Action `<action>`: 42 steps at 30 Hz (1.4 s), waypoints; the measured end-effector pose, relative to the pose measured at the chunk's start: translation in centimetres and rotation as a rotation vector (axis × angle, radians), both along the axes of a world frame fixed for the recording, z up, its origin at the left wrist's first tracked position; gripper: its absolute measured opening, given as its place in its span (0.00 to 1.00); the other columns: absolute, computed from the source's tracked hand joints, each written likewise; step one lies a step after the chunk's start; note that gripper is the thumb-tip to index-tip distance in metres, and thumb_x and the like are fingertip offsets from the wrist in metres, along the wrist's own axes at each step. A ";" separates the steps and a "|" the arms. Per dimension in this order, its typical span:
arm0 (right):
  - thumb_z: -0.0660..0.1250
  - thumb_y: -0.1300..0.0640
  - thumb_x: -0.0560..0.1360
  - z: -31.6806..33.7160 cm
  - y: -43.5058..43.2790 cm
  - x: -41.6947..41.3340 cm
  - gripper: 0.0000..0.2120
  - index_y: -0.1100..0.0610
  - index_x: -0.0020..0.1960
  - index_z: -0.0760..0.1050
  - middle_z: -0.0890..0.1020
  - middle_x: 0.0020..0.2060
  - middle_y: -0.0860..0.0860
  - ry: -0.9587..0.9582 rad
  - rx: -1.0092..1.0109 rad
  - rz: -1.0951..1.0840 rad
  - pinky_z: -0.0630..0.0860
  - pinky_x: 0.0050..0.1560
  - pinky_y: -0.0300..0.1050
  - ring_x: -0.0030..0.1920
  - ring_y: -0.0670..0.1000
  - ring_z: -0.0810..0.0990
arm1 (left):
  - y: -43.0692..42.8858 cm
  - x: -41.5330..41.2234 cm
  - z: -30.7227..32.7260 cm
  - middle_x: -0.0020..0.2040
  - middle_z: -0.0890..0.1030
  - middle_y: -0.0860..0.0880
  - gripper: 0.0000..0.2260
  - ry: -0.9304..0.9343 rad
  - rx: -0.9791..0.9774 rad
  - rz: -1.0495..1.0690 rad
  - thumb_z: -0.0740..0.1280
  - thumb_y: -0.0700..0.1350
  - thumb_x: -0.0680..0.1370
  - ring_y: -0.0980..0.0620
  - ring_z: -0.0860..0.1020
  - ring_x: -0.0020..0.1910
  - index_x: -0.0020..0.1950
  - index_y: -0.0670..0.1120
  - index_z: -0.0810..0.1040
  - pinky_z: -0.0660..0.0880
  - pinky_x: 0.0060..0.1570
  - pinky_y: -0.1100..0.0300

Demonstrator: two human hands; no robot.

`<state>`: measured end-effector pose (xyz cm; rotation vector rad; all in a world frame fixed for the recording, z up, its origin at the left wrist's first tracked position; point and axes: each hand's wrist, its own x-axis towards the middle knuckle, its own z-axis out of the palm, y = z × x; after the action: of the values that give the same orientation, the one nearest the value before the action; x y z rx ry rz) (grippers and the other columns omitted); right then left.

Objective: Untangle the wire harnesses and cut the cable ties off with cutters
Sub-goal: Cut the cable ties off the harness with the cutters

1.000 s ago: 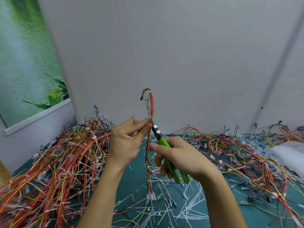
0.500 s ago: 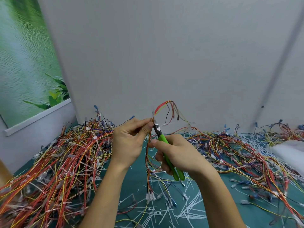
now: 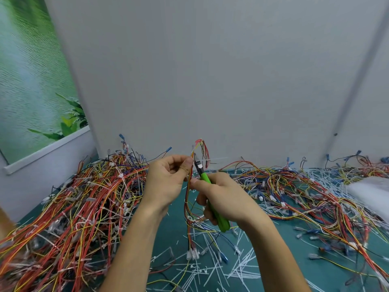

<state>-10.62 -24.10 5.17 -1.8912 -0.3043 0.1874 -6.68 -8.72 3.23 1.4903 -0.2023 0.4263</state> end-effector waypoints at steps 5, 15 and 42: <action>0.61 0.52 0.84 0.4 -0.4 -0.4 0.08 0.56 0.54 0.67 0.77 0.32 0.54 0.235 0.187 0.084 0.76 0.27 0.45 0.25 0.57 0.78 | -0.8 0.0 -0.3 0.36 0.85 0.55 0.04 -0.031 0.102 0.044 0.72 0.41 0.78 0.58 0.81 0.37 0.44 0.49 0.83 0.79 0.41 0.65; 0.61 0.51 0.84 0.5 -0.5 -0.5 0.12 0.57 0.62 0.66 0.77 0.42 0.57 0.187 0.047 0.069 0.83 0.38 0.58 0.33 0.59 0.80 | -1.9 -0.6 -0.1 0.35 0.85 0.54 0.06 0.012 0.081 0.035 0.72 0.40 0.78 0.57 0.82 0.36 0.43 0.49 0.83 0.80 0.39 0.64; 0.62 0.54 0.82 -0.4 -0.2 0.5 0.05 0.55 0.53 0.70 0.77 0.33 0.55 0.066 0.104 0.083 0.79 0.31 0.53 0.29 0.58 0.77 | -2.2 -0.9 0.4 0.36 0.85 0.54 0.05 -0.002 0.001 0.040 0.70 0.39 0.80 0.61 0.81 0.36 0.45 0.47 0.82 0.78 0.39 0.67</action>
<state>-10.12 -24.32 4.76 -1.7674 -0.3410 0.2843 -7.58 -10.92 3.61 1.4971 -0.1741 0.4598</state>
